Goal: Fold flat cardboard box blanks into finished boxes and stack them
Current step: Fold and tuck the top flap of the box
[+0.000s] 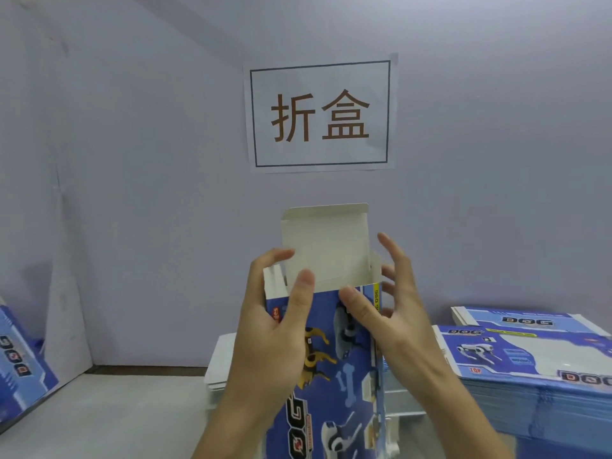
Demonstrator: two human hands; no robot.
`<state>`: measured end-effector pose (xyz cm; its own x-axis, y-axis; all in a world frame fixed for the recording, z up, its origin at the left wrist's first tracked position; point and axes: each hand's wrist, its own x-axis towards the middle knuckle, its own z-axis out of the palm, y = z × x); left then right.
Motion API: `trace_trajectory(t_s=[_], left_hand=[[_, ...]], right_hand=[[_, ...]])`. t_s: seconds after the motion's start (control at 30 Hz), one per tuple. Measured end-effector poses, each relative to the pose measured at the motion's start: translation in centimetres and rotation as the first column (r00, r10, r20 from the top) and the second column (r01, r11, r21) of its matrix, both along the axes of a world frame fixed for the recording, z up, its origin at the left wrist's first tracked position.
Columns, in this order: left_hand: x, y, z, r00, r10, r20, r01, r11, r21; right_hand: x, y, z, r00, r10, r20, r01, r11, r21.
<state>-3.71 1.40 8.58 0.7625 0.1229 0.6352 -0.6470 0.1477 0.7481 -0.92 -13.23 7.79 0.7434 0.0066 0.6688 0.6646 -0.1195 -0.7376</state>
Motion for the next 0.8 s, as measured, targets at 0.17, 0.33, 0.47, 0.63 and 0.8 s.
trace_trajectory(t_s=[0.17, 0.33, 0.47, 0.63, 0.8], left_hand=[[-0.5, 0.0, 0.0, 0.992, 0.103, -0.075, -0.098, 0.993, 0.062], [-0.1, -0.2, -0.5, 0.983, 0.179, -0.045, -0.177, 0.983, 0.041], [-0.2, -1.0, -1.8, 0.983, 0.168, -0.073, -0.173, 0.983, -0.061], [-0.4, -1.4, -3.7, 0.967, 0.227, -0.118, -0.236, 0.969, -0.073], [0.5, -0.8, -3.5, 0.968, 0.026, -0.251, -0.053, 0.993, -0.101]], right_hand=[[-1.2, 0.2, -0.5, 0.993, 0.035, 0.109, -0.043, 0.997, 0.071], [-2.0, 0.3, -0.4, 0.978, -0.037, 0.206, 0.021, 0.997, 0.079], [-2.4, 0.4, -1.3, 0.991, -0.042, 0.13, 0.029, 0.994, 0.106], [-1.9, 0.0, -3.0, 0.995, -0.052, 0.088, 0.036, 0.985, 0.17], [-1.8, -0.8, -4.5, 1.0, 0.024, -0.005, -0.022, 0.959, 0.284]])
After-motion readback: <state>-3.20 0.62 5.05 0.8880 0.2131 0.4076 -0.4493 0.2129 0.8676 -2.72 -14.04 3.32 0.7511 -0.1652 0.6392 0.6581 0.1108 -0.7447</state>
